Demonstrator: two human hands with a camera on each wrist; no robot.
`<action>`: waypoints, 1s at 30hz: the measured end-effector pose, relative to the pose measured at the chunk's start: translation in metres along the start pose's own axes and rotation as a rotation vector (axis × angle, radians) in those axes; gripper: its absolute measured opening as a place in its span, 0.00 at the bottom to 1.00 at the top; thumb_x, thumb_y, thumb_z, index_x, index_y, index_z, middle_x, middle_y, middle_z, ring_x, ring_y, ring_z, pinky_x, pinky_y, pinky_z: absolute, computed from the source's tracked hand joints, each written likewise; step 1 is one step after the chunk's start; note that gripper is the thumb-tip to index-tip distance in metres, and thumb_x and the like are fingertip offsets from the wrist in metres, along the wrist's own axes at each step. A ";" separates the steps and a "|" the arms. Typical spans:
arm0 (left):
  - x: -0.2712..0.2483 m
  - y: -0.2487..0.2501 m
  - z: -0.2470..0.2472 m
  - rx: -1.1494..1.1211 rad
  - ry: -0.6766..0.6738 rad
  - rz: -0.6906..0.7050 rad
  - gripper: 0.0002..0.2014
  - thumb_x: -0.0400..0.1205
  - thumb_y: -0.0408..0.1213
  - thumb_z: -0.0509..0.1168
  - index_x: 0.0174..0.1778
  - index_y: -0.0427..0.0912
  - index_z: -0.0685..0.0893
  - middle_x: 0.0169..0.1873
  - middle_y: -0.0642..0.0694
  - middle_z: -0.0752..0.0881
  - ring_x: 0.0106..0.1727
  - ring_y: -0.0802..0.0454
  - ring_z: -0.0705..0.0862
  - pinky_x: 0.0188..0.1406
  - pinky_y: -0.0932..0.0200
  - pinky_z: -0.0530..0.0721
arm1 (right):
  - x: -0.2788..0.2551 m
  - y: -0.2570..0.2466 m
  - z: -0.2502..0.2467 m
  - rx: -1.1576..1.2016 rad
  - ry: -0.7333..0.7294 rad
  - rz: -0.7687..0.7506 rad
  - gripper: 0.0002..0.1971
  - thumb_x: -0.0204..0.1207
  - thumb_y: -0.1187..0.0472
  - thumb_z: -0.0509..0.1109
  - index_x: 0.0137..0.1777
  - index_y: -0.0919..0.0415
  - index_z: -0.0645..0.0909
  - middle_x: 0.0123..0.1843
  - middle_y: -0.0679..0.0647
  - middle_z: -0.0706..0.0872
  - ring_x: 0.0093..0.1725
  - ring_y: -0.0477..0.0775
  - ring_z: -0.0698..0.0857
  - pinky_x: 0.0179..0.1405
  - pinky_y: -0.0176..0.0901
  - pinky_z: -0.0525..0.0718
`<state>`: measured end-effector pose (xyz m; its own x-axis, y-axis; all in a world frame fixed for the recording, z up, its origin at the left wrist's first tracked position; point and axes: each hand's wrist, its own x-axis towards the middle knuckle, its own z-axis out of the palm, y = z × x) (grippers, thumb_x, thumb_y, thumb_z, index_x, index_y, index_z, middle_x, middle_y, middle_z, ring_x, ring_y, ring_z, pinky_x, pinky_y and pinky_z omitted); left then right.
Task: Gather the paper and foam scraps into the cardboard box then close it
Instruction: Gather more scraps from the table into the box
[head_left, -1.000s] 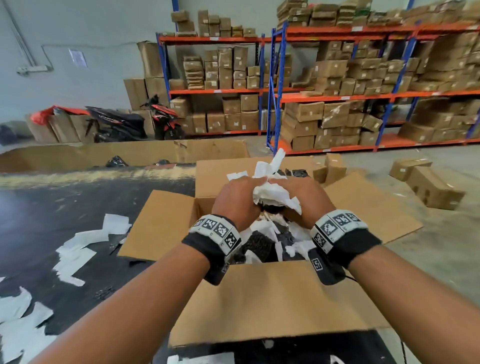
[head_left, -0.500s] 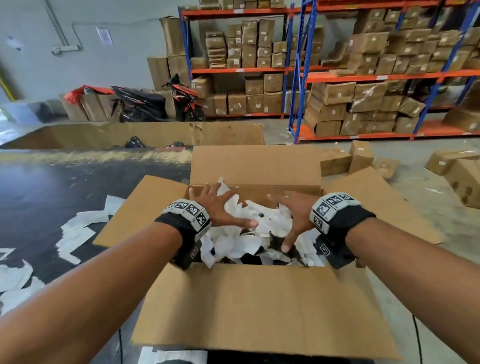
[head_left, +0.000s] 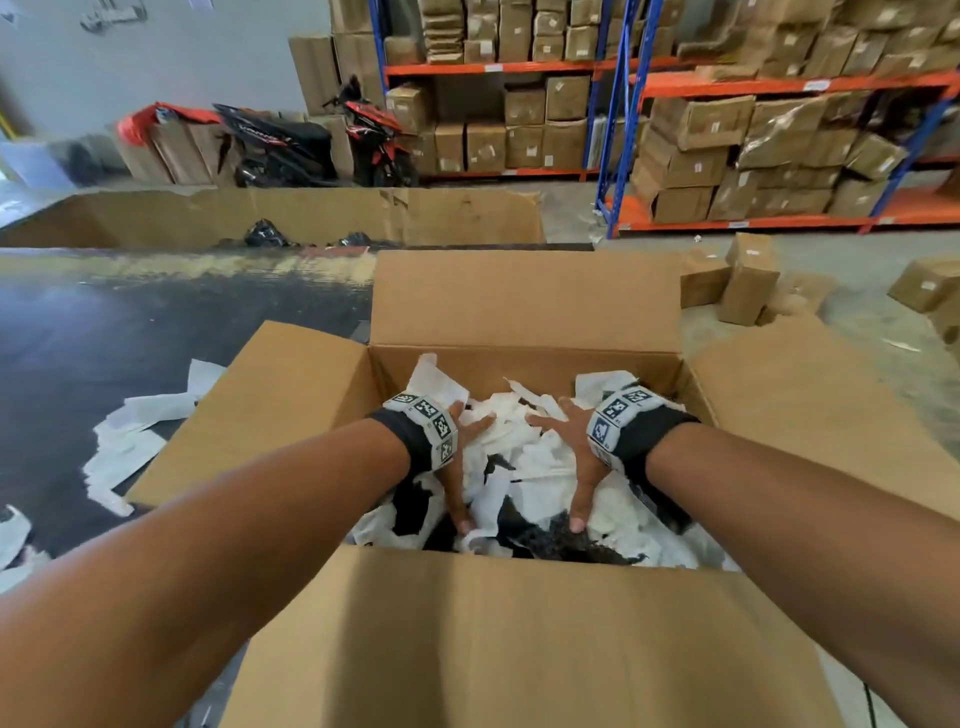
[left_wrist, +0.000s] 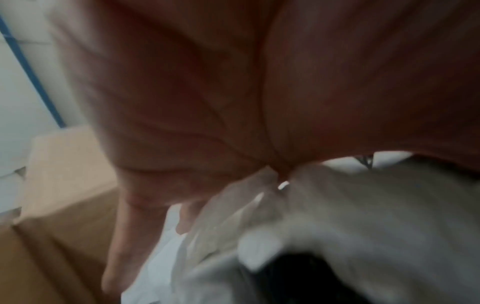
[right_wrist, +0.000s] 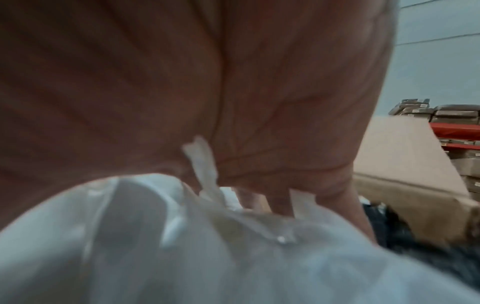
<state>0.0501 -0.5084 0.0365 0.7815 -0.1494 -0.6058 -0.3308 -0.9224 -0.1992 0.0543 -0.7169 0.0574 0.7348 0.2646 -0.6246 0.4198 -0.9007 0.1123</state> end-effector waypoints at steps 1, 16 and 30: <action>0.010 -0.001 0.007 0.015 -0.037 -0.015 0.77 0.51 0.72 0.82 0.88 0.60 0.36 0.89 0.39 0.39 0.88 0.36 0.36 0.83 0.29 0.38 | 0.006 -0.001 0.005 -0.022 -0.018 0.014 0.79 0.45 0.30 0.86 0.83 0.35 0.27 0.87 0.58 0.30 0.87 0.68 0.46 0.82 0.68 0.59; 0.009 -0.035 -0.037 -0.129 -0.006 0.140 0.72 0.60 0.53 0.88 0.89 0.60 0.41 0.89 0.47 0.51 0.89 0.42 0.56 0.85 0.38 0.61 | -0.010 0.015 -0.023 0.102 0.026 -0.083 0.66 0.56 0.40 0.88 0.88 0.47 0.49 0.86 0.51 0.62 0.83 0.58 0.66 0.77 0.50 0.67; 0.019 0.012 0.012 -0.097 -0.034 0.105 0.76 0.62 0.59 0.86 0.86 0.58 0.27 0.89 0.40 0.43 0.89 0.37 0.49 0.85 0.34 0.58 | 0.009 0.034 0.042 0.156 -0.109 0.089 0.72 0.55 0.32 0.84 0.87 0.46 0.34 0.89 0.55 0.39 0.87 0.63 0.47 0.84 0.63 0.53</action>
<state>0.0543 -0.5180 0.0136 0.7265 -0.2361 -0.6453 -0.3555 -0.9328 -0.0588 0.0531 -0.7599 0.0233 0.6998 0.1509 -0.6982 0.2625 -0.9634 0.0549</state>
